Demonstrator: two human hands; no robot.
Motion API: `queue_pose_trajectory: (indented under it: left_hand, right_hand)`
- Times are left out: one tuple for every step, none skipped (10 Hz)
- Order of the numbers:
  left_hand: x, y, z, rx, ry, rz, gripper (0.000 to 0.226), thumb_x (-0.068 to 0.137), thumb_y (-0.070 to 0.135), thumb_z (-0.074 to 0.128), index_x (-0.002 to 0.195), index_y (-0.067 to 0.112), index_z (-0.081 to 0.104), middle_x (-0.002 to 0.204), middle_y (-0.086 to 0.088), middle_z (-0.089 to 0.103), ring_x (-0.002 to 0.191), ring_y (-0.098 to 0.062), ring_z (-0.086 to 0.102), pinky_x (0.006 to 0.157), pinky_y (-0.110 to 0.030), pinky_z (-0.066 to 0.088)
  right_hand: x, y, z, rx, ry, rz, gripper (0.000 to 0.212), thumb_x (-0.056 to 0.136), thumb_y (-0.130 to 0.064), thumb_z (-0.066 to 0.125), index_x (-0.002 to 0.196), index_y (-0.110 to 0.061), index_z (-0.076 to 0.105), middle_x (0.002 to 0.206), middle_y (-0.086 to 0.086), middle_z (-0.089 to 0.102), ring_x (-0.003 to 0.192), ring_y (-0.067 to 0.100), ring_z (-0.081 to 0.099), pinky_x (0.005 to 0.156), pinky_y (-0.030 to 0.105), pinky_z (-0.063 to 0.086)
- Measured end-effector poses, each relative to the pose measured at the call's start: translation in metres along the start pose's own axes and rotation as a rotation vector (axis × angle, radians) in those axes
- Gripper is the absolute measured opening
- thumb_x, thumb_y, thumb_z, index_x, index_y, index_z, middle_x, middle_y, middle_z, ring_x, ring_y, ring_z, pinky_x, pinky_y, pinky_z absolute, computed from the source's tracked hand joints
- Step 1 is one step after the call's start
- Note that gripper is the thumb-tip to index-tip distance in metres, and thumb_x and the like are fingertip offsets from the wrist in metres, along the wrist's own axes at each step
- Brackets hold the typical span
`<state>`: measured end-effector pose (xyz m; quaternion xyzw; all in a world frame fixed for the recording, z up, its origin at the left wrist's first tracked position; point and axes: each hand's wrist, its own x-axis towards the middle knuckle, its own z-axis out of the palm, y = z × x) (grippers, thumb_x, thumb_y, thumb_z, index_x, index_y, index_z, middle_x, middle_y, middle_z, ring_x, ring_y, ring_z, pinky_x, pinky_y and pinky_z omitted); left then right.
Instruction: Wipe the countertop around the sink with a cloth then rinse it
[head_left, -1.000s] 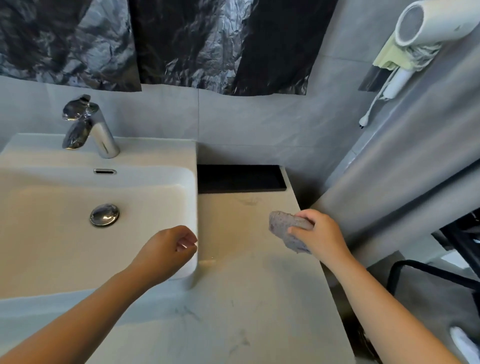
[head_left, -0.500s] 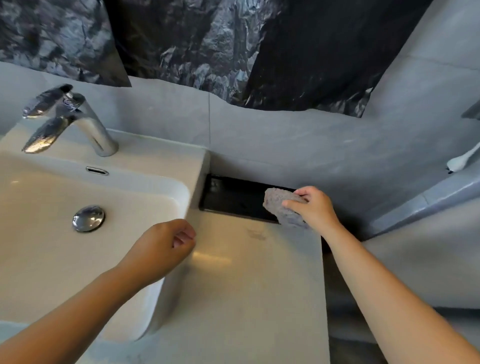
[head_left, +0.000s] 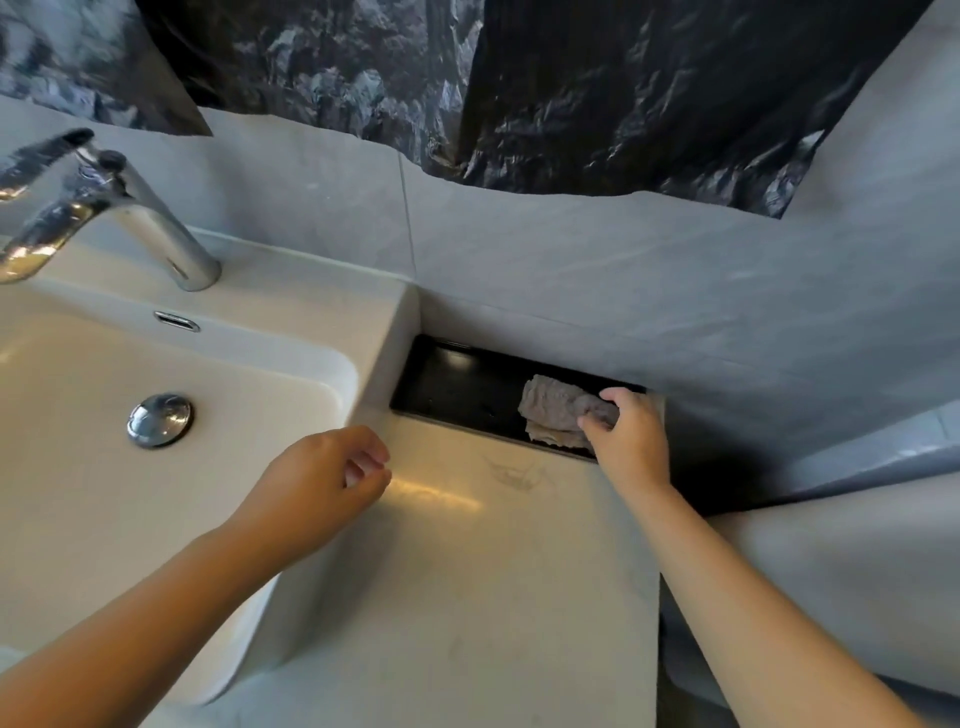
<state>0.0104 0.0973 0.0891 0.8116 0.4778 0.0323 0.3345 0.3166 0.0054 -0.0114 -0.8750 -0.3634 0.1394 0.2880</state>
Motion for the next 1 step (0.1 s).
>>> queue_pose_trajectory:
  left_hand:
    - [-0.0068,0.0047,-0.0035,-0.026,0.014,0.007,0.007,0.084,0.024,0.063,0.088,0.030,0.063,0.081,0.013,0.065,0.077,-0.002,0.061,0.071,-0.021,0.049]
  right_hand:
    - [-0.0278,-0.0026,-0.0162,0.127,-0.009,-0.038,0.032,0.083,-0.023,0.070,0.112,-0.013,0.063,0.112,0.003,0.062,0.100,0.015,0.058,0.079,0.025,0.044]
